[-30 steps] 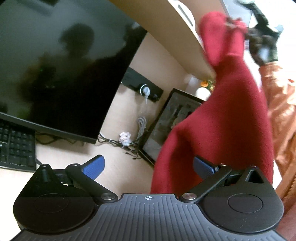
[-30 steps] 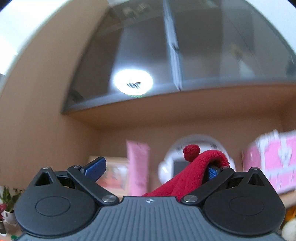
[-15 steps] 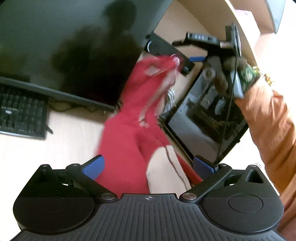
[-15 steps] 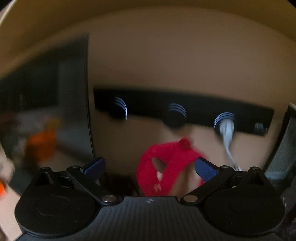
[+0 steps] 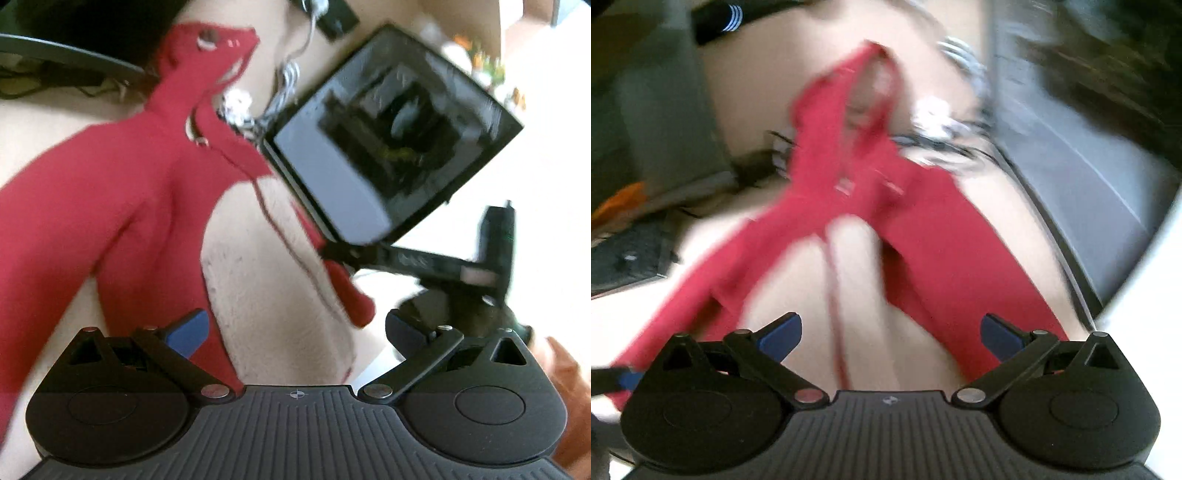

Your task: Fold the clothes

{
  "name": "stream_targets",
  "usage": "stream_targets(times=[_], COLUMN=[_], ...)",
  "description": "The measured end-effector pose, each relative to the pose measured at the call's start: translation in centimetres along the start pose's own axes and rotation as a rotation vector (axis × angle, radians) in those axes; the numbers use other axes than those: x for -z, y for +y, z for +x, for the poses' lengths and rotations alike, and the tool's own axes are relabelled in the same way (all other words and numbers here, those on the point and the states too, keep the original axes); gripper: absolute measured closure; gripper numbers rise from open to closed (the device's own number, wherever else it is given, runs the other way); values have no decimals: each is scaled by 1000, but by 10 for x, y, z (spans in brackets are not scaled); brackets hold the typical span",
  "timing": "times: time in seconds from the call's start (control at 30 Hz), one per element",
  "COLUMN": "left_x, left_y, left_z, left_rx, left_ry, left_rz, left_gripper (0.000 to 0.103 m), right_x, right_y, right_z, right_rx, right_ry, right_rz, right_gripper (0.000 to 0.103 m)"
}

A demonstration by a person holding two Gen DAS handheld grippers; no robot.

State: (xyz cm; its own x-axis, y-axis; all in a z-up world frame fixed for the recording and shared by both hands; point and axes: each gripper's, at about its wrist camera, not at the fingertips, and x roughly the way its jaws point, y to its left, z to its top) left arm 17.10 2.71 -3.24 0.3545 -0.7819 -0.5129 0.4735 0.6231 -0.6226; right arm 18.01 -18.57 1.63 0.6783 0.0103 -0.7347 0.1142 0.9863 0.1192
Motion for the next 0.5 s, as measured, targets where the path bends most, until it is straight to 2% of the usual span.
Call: stream_targets(times=[0.07, 0.13, 0.23, 0.27, 0.33, 0.37, 0.47, 0.5], left_x=[6, 20, 45, 53, 61, 65, 56, 44], left_y=[-12, -33, -62, -68, -71, -73, -70, -66], left_z=[1, -5, -12, -10, -2, 2, 10, 4], left_rx=[-37, -99, -254, -309, -383, -418, -583, -657], left_ry=[35, 52, 57, 74, 113, 132, 118, 77], left_rz=[37, 176, 438, 491, 501, 503, 557, 545], left_gripper=[0, 0, 0, 0, 0, 0, 0, 0], right_x=[18, 38, 75, 89, 110, 115, 115, 115], right_y=[-9, -11, -12, -12, -12, -12, -7, -3], right_z=[-15, -32, -50, -52, -49, -44, -31, -27], right_rx=[77, 147, 254, 288, 327, 315, 242, 228], right_ry=[-25, -59, -107, -121, -153, -156, -143, -147], right_rz=[-9, -147, -402, -504, -645, -670, -689, -700], right_gripper=[0, 0, 0, 0, 0, 0, 0, 0])
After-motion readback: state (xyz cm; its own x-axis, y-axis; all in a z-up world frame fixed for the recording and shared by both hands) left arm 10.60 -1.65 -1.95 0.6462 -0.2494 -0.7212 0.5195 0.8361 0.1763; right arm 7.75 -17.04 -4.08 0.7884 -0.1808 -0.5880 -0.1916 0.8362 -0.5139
